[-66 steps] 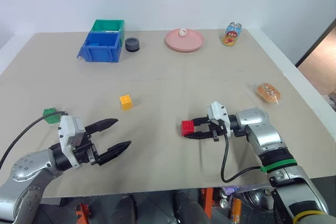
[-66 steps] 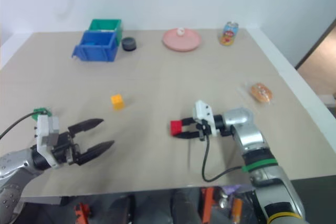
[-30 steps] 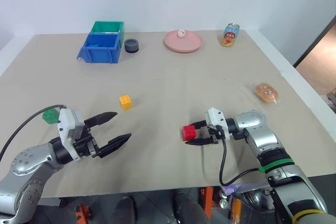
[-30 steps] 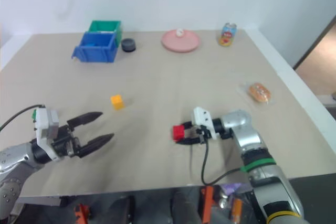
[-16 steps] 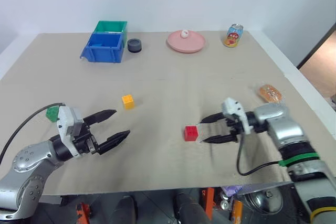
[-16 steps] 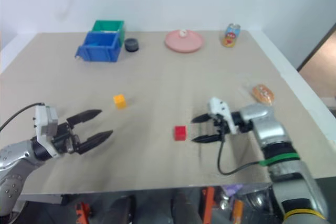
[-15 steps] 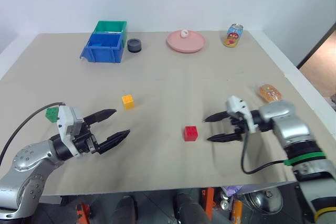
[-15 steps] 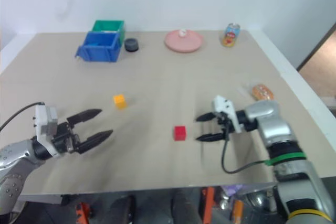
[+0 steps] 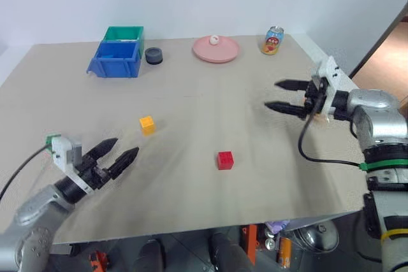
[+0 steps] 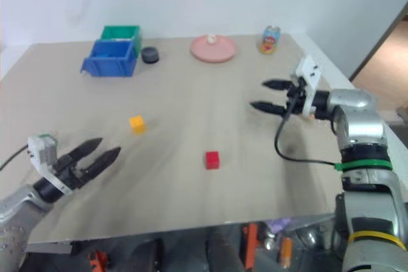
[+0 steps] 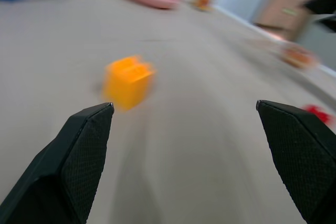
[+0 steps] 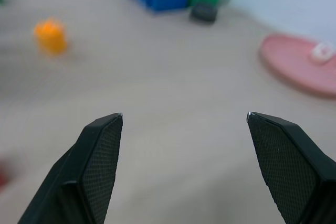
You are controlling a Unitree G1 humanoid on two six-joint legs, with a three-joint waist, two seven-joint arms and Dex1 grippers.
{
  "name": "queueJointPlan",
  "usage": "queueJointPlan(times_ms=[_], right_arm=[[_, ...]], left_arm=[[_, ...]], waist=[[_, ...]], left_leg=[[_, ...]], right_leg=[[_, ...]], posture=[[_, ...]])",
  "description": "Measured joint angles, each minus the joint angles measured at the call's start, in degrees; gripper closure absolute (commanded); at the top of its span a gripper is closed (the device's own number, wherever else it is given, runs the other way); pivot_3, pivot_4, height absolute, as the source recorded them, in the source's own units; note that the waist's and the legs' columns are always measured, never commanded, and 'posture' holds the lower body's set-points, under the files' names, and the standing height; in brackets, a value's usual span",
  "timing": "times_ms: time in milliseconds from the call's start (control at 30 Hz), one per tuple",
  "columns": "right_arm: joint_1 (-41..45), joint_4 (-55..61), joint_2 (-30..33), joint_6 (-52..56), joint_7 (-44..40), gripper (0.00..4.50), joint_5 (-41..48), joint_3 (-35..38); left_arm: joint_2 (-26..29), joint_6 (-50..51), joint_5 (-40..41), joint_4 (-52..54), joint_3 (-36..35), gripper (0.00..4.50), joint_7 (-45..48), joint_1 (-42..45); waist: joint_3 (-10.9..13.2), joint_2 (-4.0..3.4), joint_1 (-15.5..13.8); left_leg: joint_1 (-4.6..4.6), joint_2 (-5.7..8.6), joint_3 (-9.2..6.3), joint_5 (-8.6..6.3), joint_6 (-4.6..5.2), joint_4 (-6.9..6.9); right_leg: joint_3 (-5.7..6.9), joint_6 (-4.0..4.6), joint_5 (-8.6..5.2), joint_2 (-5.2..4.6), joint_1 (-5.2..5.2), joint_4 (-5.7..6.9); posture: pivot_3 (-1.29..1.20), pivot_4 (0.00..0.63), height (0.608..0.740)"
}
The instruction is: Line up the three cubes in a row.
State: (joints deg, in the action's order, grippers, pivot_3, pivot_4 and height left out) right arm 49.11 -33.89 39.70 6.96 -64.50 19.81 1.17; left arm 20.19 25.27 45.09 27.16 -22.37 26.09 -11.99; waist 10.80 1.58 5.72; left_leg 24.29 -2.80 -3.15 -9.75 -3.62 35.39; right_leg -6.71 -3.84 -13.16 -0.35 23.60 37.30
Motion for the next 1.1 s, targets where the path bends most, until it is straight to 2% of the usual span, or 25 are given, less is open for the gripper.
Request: queueJointPlan(times_ms=[100,233,367,567,767,1100], right_arm=[[-2.95,3.65,-4.81,1.43,4.27,0.60,0.35,0.73],[-5.67,8.86,-7.47,3.02,5.92,0.60,0.47,0.73],[-6.42,12.61,-9.71,5.04,6.00,0.60,0.92,0.54],[-6.52,14.95,-11.13,7.95,4.79,0.60,1.90,-0.19],[-10.02,28.22,-8.88,16.72,-3.35,0.60,8.06,-3.32],[-8.11,29.13,-8.26,17.71,-6.29,0.60,8.06,-3.53]], left_arm=[[-6.35,-1.02,-1.97,4.70,-0.92,0.00,-9.36,-4.28],[-11.73,-3.66,-6.87,7.06,-1.05,0.00,-16.57,-9.17],[-15.27,-4.57,-10.58,7.24,-1.50,0.00,-24.13,-9.52],[-14.08,-4.33,-13.69,6.28,-3.04,0.00,-29.20,-5.90],[-9.65,-3.24,-14.76,0.19,-5.65,0.00,-30.19,-0.66],[-5.35,-1.28,-15.39,-8.53,-7.37,0.00,-29.75,4.70]], waist=[[0.00,0.00,-0.19],[0.00,0.00,-0.77],[0.00,0.01,-0.94],[0.00,0.00,-0.96],[-0.01,0.01,-1.10],[-0.04,0.07,-1.12]], left_leg=[[0.04,0.05,-0.03,0.00,-0.01,-0.01],[0.03,0.08,-0.03,-0.01,-0.01,0.00],[0.00,0.08,-0.03,0.00,-0.02,0.12],[0.01,0.08,-0.02,0.01,-0.02,0.12],[0.04,0.06,-0.06,-0.10,-0.16,-0.03],[0.02,0.05,-0.11,-0.10,-0.18,0.00]], right_leg=[[-0.06,-0.08,-0.05,-0.01,-0.01,0.00],[-0.07,-0.07,-0.07,-0.01,-0.01,0.00],[-0.07,-0.01,-0.01,-0.01,-0.02,0.01],[-0.06,0.01,0.00,-0.01,-0.01,0.01],[-0.04,-0.01,-0.18,0.02,0.01,0.01],[0.06,0.01,-0.14,0.03,-0.01,0.01]], posture=[[0.00,0.150,0.736],[0.00,0.150,0.736],[0.00,0.150,0.736],[0.00,0.150,0.736],[0.00,0.150,0.736],[0.00,0.150,0.736]])
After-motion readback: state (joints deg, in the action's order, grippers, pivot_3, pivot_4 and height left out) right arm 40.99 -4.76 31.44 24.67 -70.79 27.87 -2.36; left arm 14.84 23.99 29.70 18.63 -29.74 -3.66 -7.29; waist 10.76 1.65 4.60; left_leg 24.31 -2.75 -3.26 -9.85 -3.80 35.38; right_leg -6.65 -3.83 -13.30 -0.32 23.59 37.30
